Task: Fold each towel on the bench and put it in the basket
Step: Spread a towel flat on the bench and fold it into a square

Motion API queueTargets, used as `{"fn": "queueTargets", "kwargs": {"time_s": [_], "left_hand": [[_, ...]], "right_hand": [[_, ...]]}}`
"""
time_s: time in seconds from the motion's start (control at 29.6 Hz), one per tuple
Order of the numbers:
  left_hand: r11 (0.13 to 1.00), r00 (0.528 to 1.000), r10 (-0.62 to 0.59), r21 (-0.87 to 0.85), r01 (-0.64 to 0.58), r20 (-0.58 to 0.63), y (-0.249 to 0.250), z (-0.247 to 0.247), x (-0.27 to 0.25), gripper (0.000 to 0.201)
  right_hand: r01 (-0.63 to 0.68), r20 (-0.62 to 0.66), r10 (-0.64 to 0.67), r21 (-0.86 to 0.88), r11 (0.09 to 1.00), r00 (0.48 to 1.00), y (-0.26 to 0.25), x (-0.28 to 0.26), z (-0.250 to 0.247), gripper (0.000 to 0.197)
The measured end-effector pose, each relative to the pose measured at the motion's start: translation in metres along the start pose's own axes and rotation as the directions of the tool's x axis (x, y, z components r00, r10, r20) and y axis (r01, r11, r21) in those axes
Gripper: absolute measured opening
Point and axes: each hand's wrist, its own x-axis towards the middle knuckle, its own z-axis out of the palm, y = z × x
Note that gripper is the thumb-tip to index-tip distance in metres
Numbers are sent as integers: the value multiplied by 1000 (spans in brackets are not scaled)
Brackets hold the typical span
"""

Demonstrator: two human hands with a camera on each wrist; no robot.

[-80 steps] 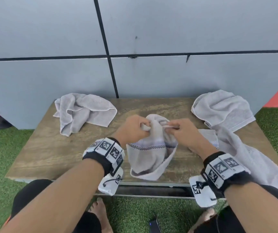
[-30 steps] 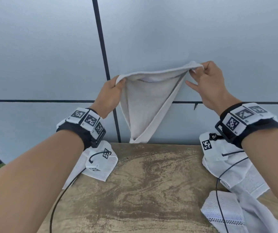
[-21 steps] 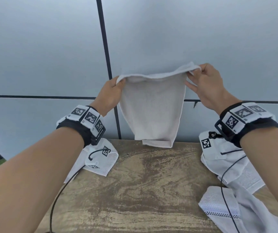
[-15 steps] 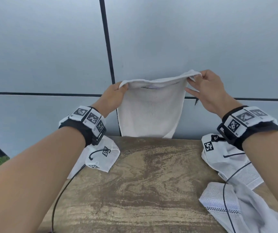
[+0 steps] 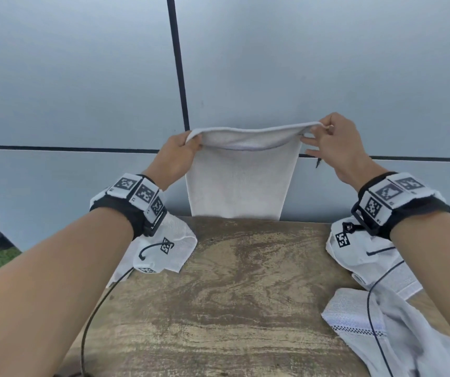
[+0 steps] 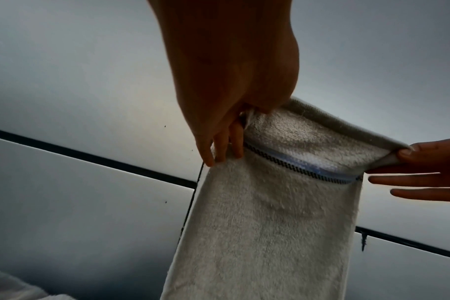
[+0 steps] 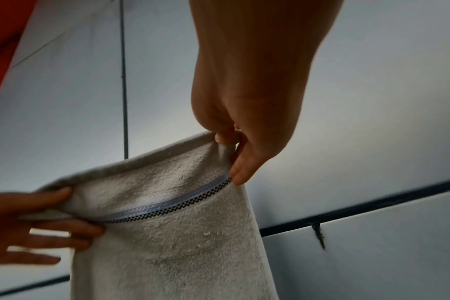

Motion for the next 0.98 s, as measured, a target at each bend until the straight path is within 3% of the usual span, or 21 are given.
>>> {"fn": "queueTargets", "kwargs": {"time_s": [0.13,0.27,0.47,0.64,0.84,0.98], "left_hand": [[990,999,-29,141,24,38,0,-9,-13,31],[934,983,-75,357,11,165,-14,-20,-33,34],[895,899,-224,444,36,377,-38,-26,-81,37],[868,817,-303,496,24,491,-43,-19,-130,22],[860,871,-263,510,17,415,-45,-15,-182,53],[881,882,-256,470,45,395,-43,-22,-207,60]], "right_hand": [[155,-25,-185,-444,883,982,3,-10,-11,12],[195,58,-193,-524,829,979,14,-41,-24,14],[196,203,-99,-546,814,974,50,-117,-48,18],[152,290,-1,-500,853,957,72,-181,-67,21],[125,256,-19,-403,907,966,73,-232,-79,24],[118,254,-27,-349,930,967,67,-251,-87,19]]}}
